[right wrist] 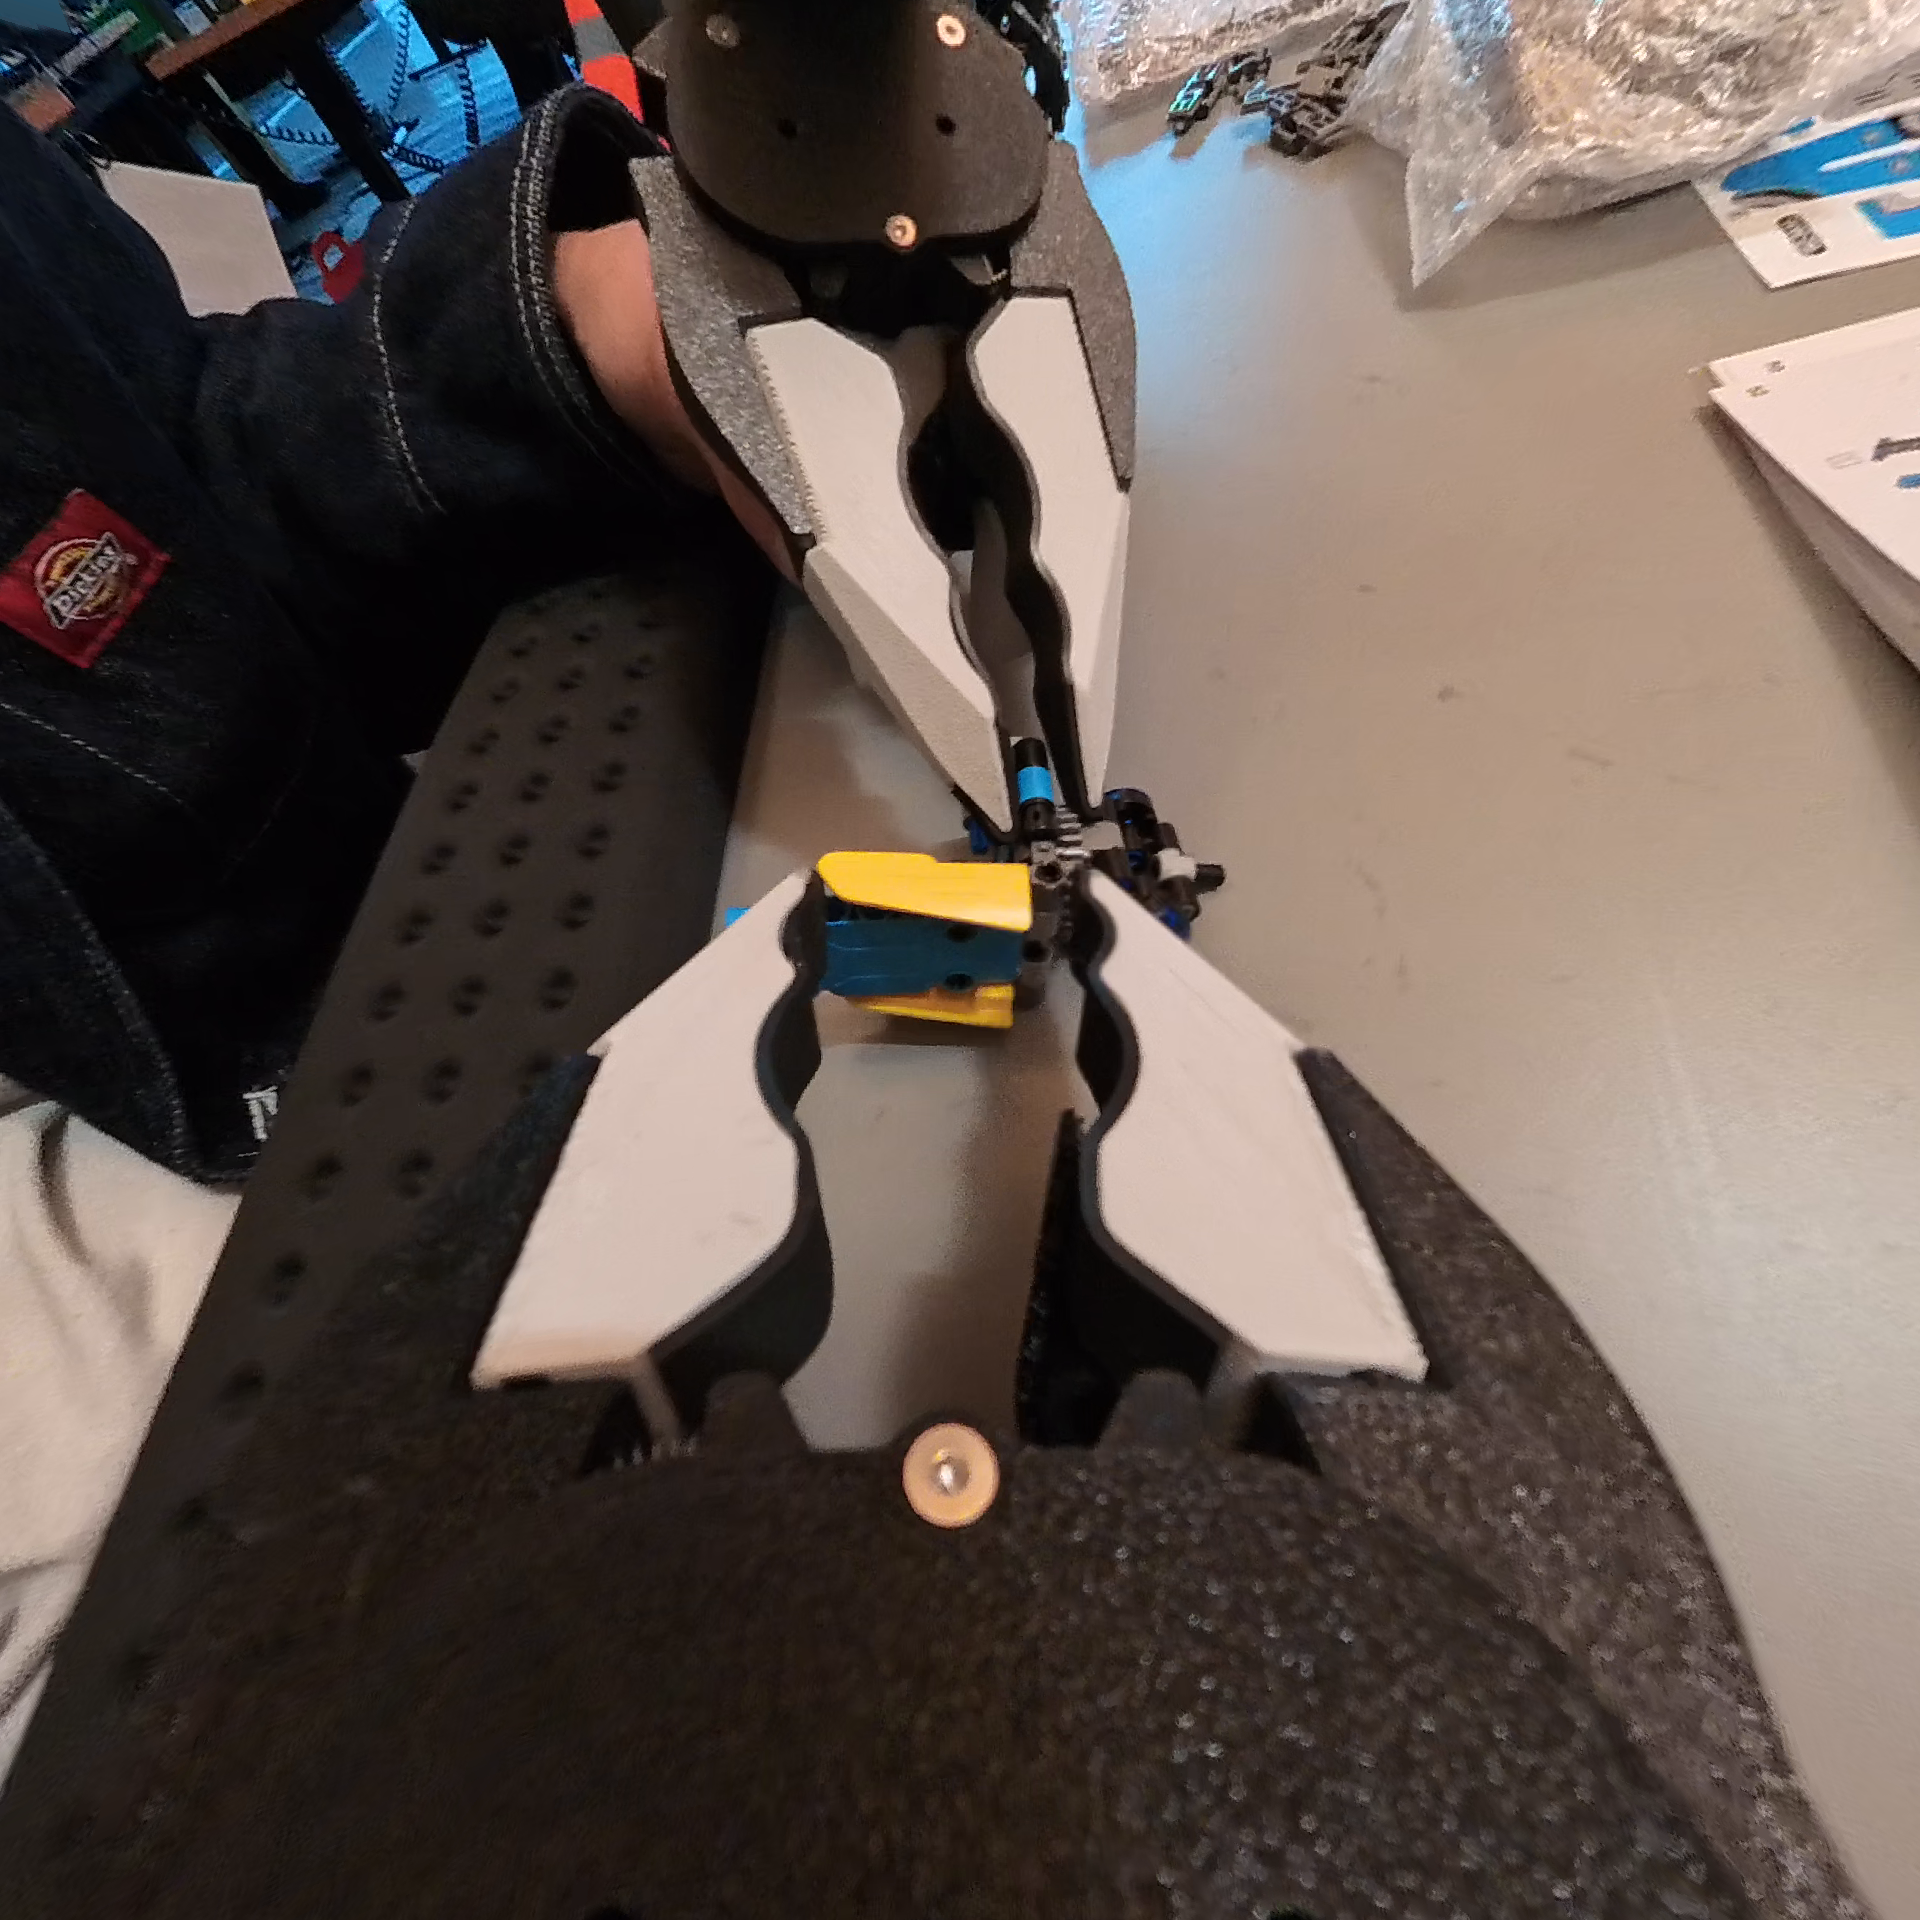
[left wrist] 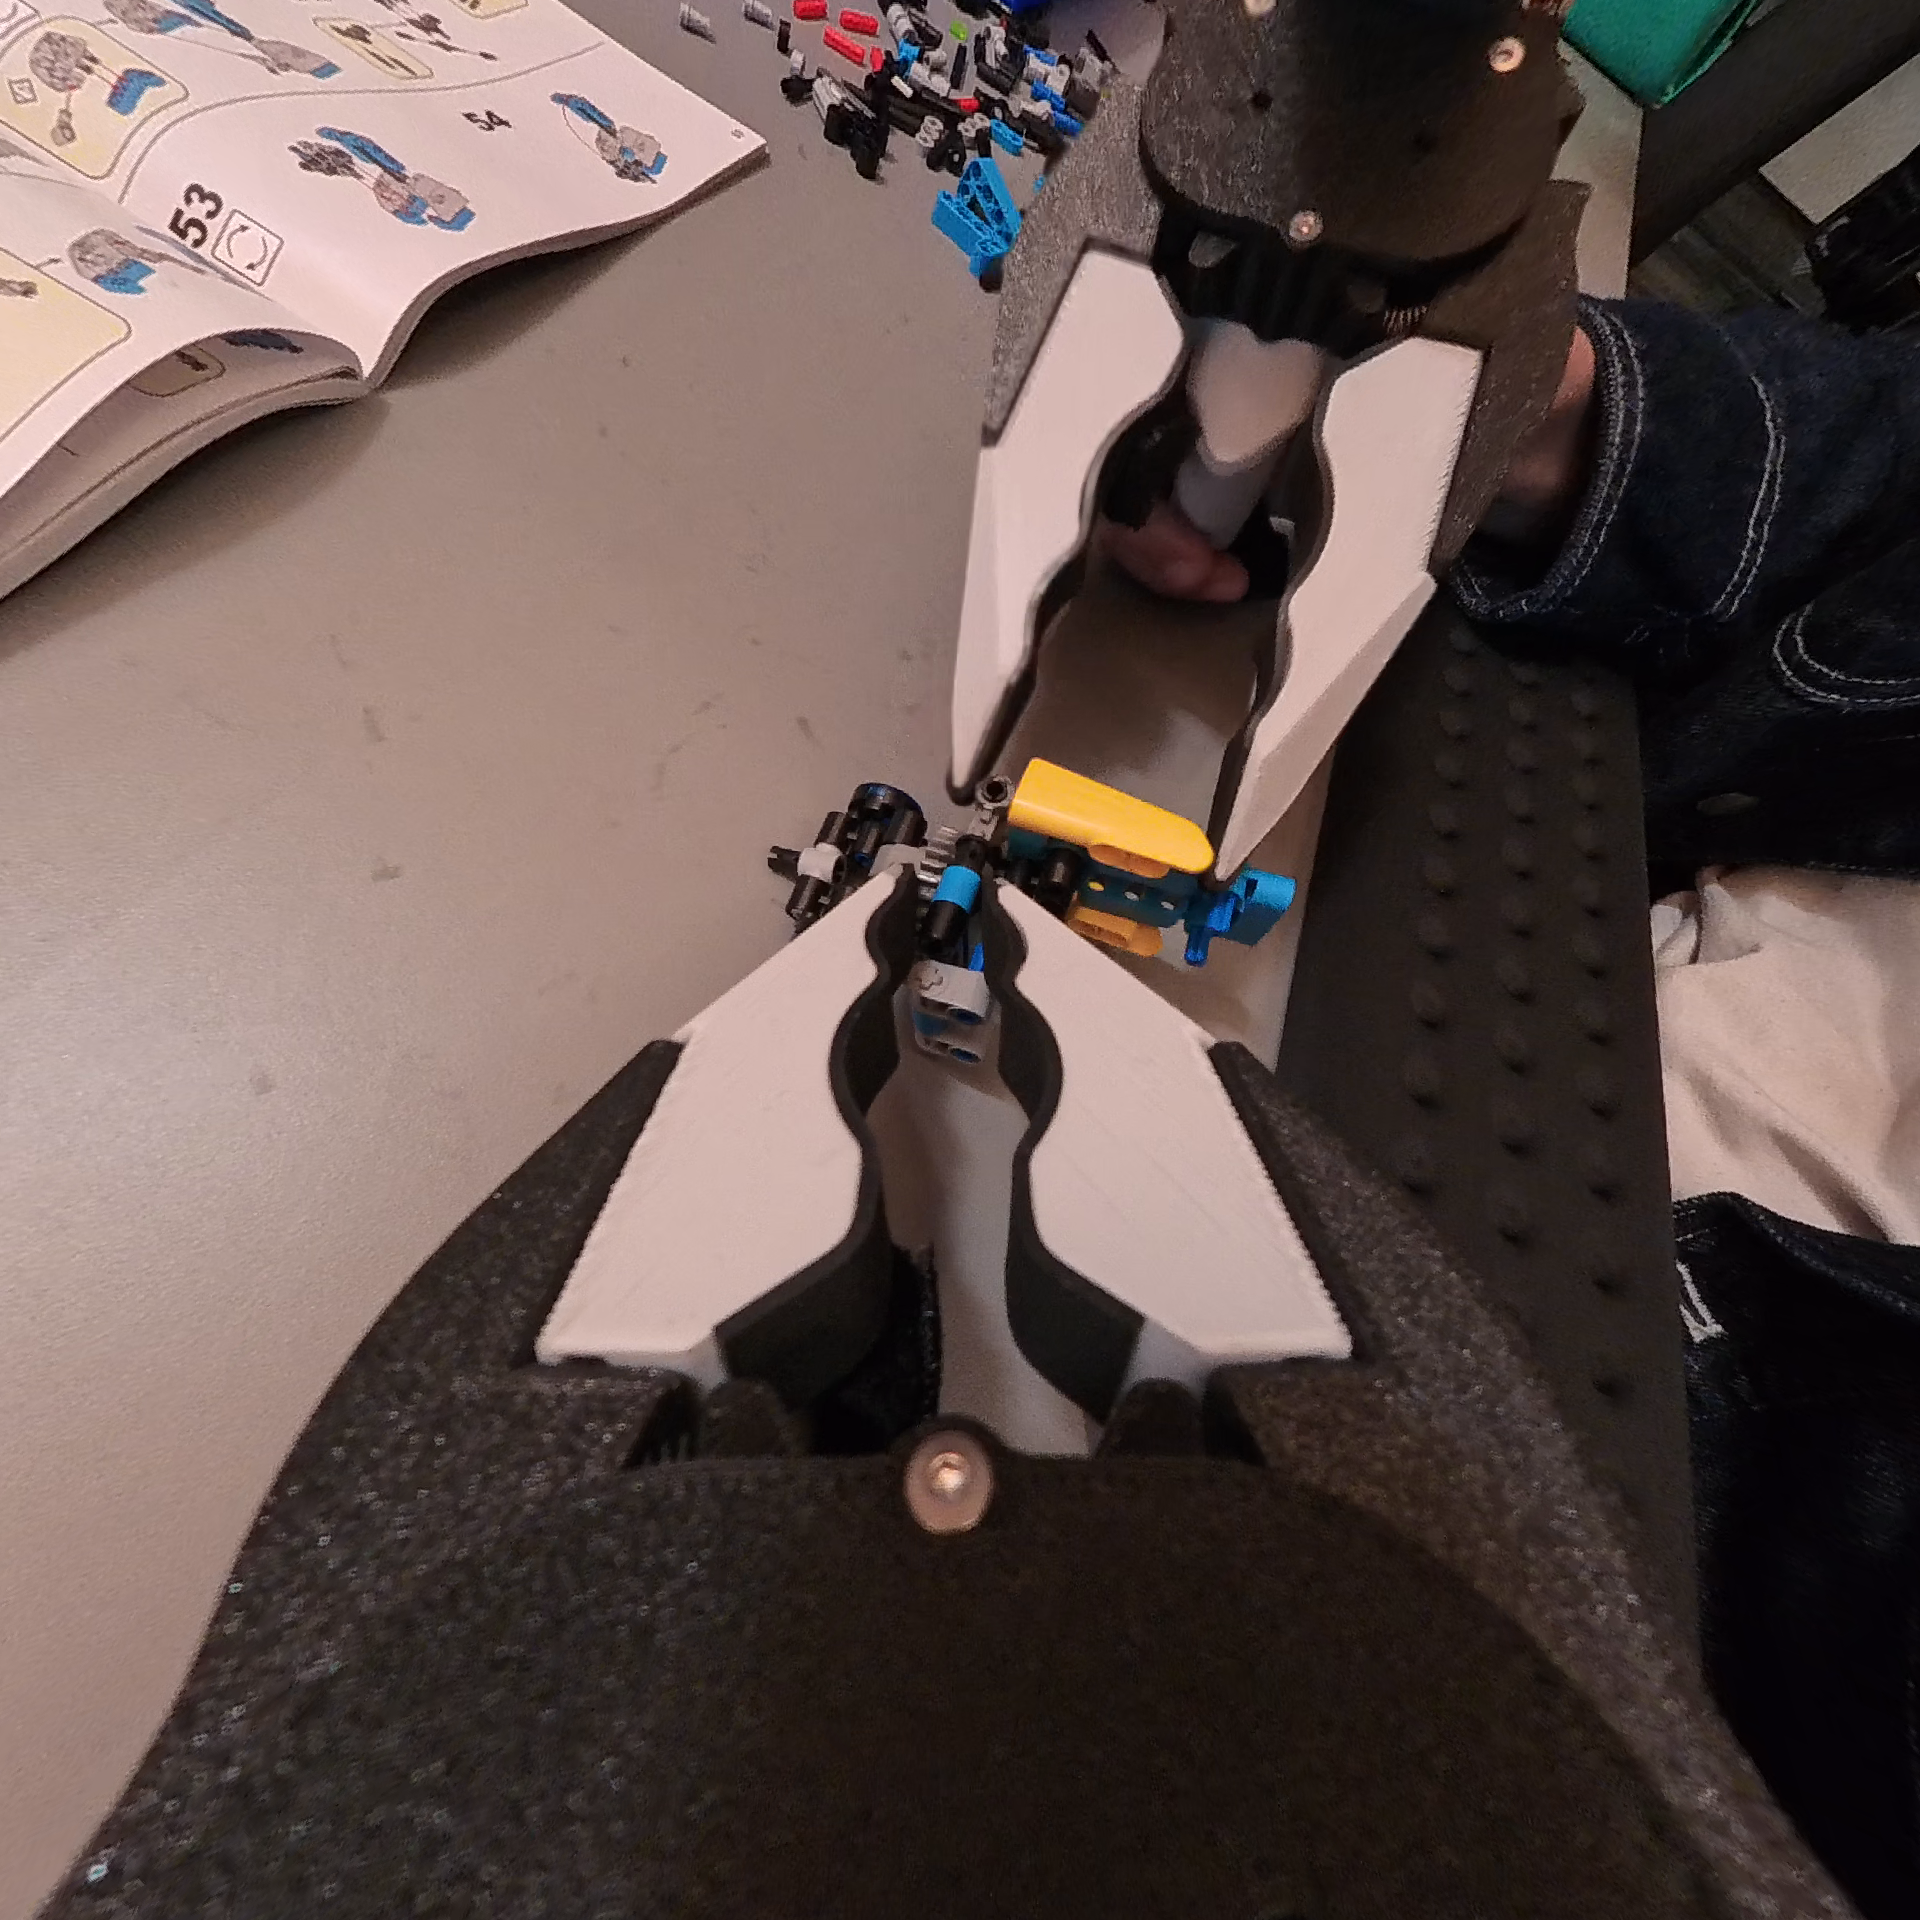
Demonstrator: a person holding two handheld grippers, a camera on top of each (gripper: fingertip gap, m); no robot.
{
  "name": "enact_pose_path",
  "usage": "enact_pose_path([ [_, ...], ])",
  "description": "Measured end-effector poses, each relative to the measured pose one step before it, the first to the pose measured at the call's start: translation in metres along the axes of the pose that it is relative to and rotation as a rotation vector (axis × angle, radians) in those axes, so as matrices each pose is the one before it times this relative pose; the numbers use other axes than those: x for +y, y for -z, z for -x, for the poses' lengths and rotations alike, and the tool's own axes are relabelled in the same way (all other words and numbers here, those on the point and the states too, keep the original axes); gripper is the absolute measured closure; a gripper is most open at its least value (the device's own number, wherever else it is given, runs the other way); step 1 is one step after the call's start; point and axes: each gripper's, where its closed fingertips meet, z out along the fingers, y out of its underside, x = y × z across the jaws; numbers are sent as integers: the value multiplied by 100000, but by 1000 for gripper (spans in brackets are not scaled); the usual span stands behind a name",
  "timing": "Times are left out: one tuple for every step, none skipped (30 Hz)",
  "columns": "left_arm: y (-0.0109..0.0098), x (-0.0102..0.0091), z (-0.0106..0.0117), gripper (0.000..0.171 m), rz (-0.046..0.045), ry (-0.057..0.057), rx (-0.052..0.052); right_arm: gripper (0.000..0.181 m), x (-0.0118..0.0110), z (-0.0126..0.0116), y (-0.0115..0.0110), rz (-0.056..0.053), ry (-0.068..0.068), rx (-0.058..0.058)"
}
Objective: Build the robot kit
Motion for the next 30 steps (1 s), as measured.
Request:
enact_pose_path([
  [-6, -6, -4, 159, 4, 50, 37, 136, 139, 94, -47, 263, -1899, -32],
  [2, 3, -4, 159, 22, -32, 45, 135, 132, 53, -70, -180, -1656, -55],
  [-8, 10, -22, 159, 26, -99, 2, 135, 86, 45, -55, -24, -1351, -110],
  [-9, 2, -15, 159, 22, -160, -106, 135, 42, 23, -13, 89, -449, 351],
  [3, 7, -8, 159, 16, -170, -121, 135, 32, 2, 20, 80, 658, 743],
  [-7, 2, 0, 159, -34, -57, -122, 135, 56, 12, 30, 116, 986, 1048],
  [-6, 4, -6, 159, -20, -28, -89, 135, 146, 23, -47, 473, 727, 954],
  [11, -3, 6, 159, -10, -53, -70, 134, 320, 42, -121, 1558, 592, 723],
  [1, 7, -16, 159, 2, -20, 36, 134, 454, 71, -159, 2544, 311, 577],
  [-9, 1, -12, 159, 48, -61, 90, 133, 129, 41, -105, 589, 22, 758],
  [-9, 5, -15, 159, 33, -79, 29, 133, -19, 15, 25, -8, -115, 263],
  [-5, 1, -2, 159, 6, -50, -21, 134, 12, -4, 58, 68, 39, -143],
  [3, 7, -9, 159, 16, -216, -94, 134, 32, 4, 45, -222, -1052, -752],
  [-13, 13, -54, 159, 109, -464, 31, 134, -1, 38, 48, -232, -1895, -1358],
  [-14, 25, -78, 159, 156, -581, 110, 134, -48, 75, 36, -408, -2946, -1709],
  [-23, 24, -89, 159, 197, -658, 198, 134, -83, 102, -4, -845, -3952, -2351],
  [-3, 6, -32, 159, 57, -739, -307, 134, -139, 55, -16, -1255, -4899, -2807],
  [13, 15, -5, 159, 27, -684, -357, 134, -144, 17, 60, -1272, -6555, -3775],
  [-16, -7, -8, 159, 10, -188, -109, 134, -202, 18, 120, -1688, -7409, -4502],
  [-10, -1, -9, 159, 36, -4, 40, 135, -172, 17, 118, -1400, -6621, -4136],
  [-8, 5, -2, 159, 36, -123, -47, 135, -163, -10, 84, -1284, -4205, -2388],
  [0, -4, 5, 159, -11, -134, -140, 135, -5, -25, 7, -138, -898, -479],
  [-2, -7, 18, 159, -36, -104, -252, 135, -6, -27, -7, 236, 949, 690],
  [0, -5, 18, 159, -17, -106, -251, 135, -51, -117, 7, -280, 666, 1392],
  [-1, -10, 19, 159, -16, -123, -157, 129, -205, -368, 77, -1674, 33, 2965],
  [-9, -2, -7, 159, 9, -192, -149, 130, -309, -17, 209, -2145, 564, 562],
  [-2, -3, 8, 159, 14, -363, -286, 130, -390, -130, 313, -2867, 1150, 1478],
  [-7, 0, 0, 159, -3, -384, -369, 136, -253, 124, 291, -2130, 1613, 26],
  [-13, -4, -2, 159, -21, -395, -410, 139, -126, 31, 231, -997, 1685, 901],
  [-12, -3, -1, 159, -12, -408, -408, 144, -89, 102, 211, -879, 2969, 1161],
])
